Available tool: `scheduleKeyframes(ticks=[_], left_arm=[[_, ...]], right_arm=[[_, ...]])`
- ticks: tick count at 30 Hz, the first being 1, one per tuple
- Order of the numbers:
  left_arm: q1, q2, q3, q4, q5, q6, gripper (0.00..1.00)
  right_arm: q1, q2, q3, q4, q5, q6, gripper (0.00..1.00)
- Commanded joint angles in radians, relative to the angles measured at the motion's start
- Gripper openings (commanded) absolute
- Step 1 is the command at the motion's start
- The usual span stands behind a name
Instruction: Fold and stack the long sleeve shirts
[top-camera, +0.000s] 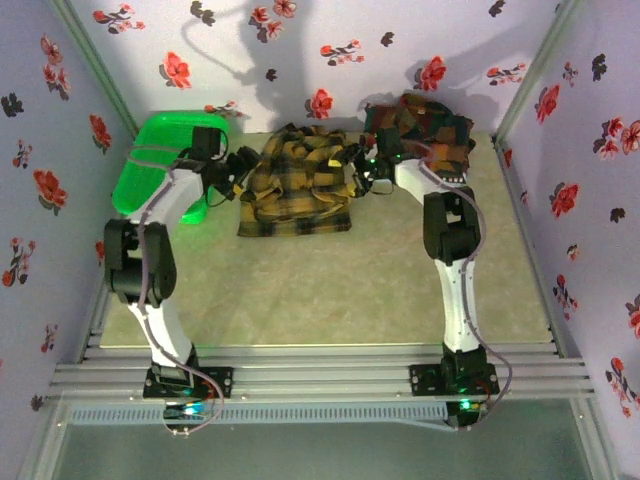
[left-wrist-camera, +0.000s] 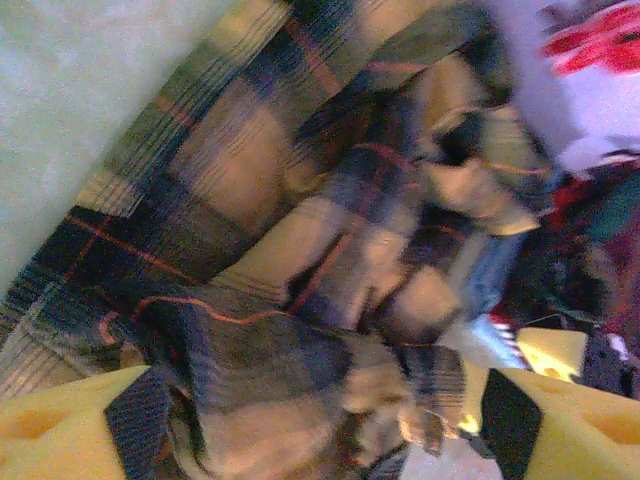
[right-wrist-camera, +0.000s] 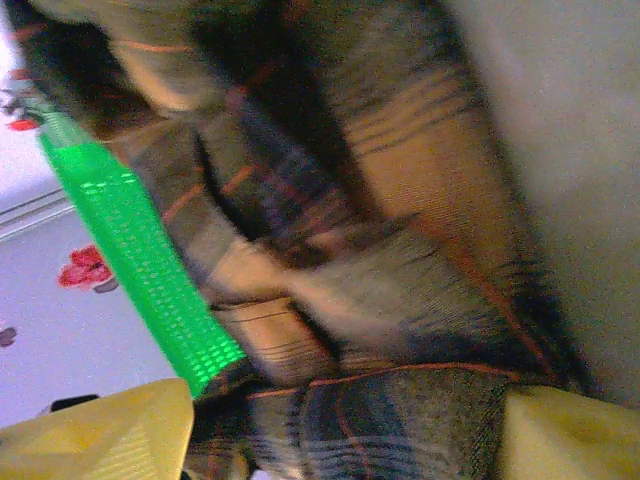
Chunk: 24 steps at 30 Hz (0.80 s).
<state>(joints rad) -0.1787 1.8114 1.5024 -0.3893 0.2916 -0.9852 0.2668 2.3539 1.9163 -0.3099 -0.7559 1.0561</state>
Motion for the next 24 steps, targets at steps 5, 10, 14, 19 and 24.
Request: scheduleKeyframes(ticks=[5,10,14,19,24], left_arm=[[-0.053,-0.351,-0.179,-0.110,-0.092,0.037,0.90],[-0.170,-0.382,-0.313,-0.176,-0.099,0.073,0.64],[-0.210,-0.290,-0.407,-0.083,-0.089,0.032,0.25],[-0.220,-0.074,-0.292,-0.112,-0.081,0.074,0.12],[-0.218,0.050,-0.203,-0.094,-0.111,0.079,0.14]], right_arm=[[0.025,-0.327,-0.191,-0.289,0.190,-0.354,0.89],[0.087,-0.451,-0.373,-0.317,0.272,-0.429,0.78],[0.147,-0.398,-0.395,-0.332,0.267,-0.454,0.27],[0.184,-0.281,-0.350,-0.297,0.261,-0.425,0.11],[0.189,-0.176,-0.254,-0.300,0.257,-0.414,0.12]])
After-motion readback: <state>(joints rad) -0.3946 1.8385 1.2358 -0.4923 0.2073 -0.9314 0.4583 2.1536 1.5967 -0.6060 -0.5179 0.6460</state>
